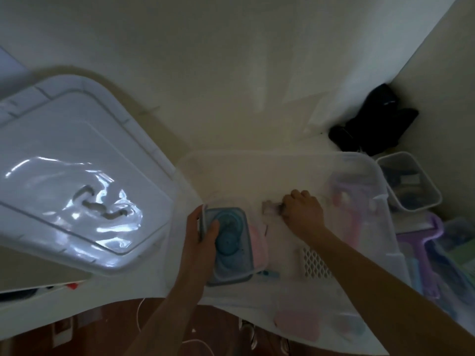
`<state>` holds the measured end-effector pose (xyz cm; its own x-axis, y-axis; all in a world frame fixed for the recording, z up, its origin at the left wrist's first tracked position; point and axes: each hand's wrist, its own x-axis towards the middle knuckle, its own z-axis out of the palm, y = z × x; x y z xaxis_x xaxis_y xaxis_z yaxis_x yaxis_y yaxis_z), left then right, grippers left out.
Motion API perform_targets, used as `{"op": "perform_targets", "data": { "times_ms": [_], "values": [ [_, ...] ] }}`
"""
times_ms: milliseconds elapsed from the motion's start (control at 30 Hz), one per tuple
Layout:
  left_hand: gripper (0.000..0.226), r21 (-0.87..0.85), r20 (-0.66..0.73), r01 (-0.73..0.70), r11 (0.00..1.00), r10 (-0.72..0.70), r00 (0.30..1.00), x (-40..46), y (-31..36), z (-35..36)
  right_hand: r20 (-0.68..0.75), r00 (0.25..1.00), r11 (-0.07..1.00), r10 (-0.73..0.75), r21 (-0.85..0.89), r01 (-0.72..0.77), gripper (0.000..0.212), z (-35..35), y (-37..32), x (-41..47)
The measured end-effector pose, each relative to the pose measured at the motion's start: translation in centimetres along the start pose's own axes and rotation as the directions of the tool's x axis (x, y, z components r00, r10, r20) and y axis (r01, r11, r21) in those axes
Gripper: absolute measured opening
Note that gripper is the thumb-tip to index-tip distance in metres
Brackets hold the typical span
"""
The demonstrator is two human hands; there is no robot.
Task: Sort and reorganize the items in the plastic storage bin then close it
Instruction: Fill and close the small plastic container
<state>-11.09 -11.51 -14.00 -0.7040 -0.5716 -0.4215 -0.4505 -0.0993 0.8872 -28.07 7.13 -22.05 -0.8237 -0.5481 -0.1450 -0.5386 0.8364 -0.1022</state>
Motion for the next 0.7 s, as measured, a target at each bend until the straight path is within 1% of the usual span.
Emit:
{"op": "perform_targets", "data": {
  "times_ms": [33,67,133,167,233,267,300,367,433,500,567,600,700],
  "values": [
    [0.04,-0.01,0.001,0.002,1.0,-0.002,1.0,0.0,0.2,0.0,-0.03,0.996,0.993,0.085,0.087,-0.082,0.022,-1.8,-0.2,-0.4],
    [0.039,-0.014,0.002,0.004,1.0,-0.004,1.0,-0.1,0.4,0.2,0.005,0.983,0.964,0.184,0.197,-0.181,0.025,-4.1,-0.6,-1.1],
    [0.037,-0.013,0.007,0.0,1.0,0.0,1.0,-0.2,0.9,0.6,0.068,0.949,0.869,0.307,0.387,-0.309,0.032,-8.9,-1.4,-3.2],
    [0.035,-0.015,0.015,0.001,1.0,-0.001,1.0,-0.3,1.1,1.0,0.076,0.937,0.813,0.341,0.476,-0.335,0.032,-11.1,-2.1,-4.5],
    [0.034,-0.002,0.044,-0.007,1.0,0.007,0.999,-0.5,1.5,1.8,0.077,0.934,0.732,0.35,0.6,-0.324,0.034,-14.7,-4.2,-7.2],
    [0.035,0.009,0.055,-0.015,1.0,0.014,0.998,-0.7,1.7,2.2,0.068,0.94,0.733,0.333,0.608,-0.304,0.04,-15.5,-5.4,-8.2],
    [0.036,0.011,0.06,-0.023,1.0,0.022,0.998,-0.8,1.9,2.6,0.06,0.946,0.761,0.318,0.58,-0.292,0.046,-16.0,-6.5,-8.9],
    [0.036,0.023,0.077,-0.044,0.999,0.042,0.996,-0.8,2.0,3.4,0.07,0.948,0.83,0.309,0.466,-0.305,0.054,-15.3,-8.0,-9.6],
    [0.034,0.024,0.105,-0.066,0.998,0.063,0.992,-1.1,1.9,3.9,0.069,0.945,0.873,0.319,0.366,-0.321,0.052,-13.9,-8.9,-9.9],
    [0.037,-0.005,0.144,-0.065,0.998,0.065,0.987,-1.5,1.8,4.2,-0.008,0.95,0.906,0.311,0.304,-0.294,0.049,-12.4,-9.6,-10.2],
    [0.04,-0.049,0.198,-0.053,0.997,0.061,0.978,-1.7,1.7,4.5,-0.051,0.953,0.909,0.3,0.317,-0.269,0.047,-11.5,-9.9,-10.4],
    [0.04,-0.065,0.212,-0.046,0.997,0.059,0.975,-1.7,1.7,4.6,-0.041,0.961,0.906,0.273,0.347,-0.243,0.043,-11.1,-10.0,-10.5],
    [0.042,-0.104,0.212,-0.016,0.994,0.038,0.977,-1.4,1.7,5.0,0.01,0.991,0.865,0.131,0.487,-0.119,0.028,-10.8,-10.0,-10.7]
  ]
}}
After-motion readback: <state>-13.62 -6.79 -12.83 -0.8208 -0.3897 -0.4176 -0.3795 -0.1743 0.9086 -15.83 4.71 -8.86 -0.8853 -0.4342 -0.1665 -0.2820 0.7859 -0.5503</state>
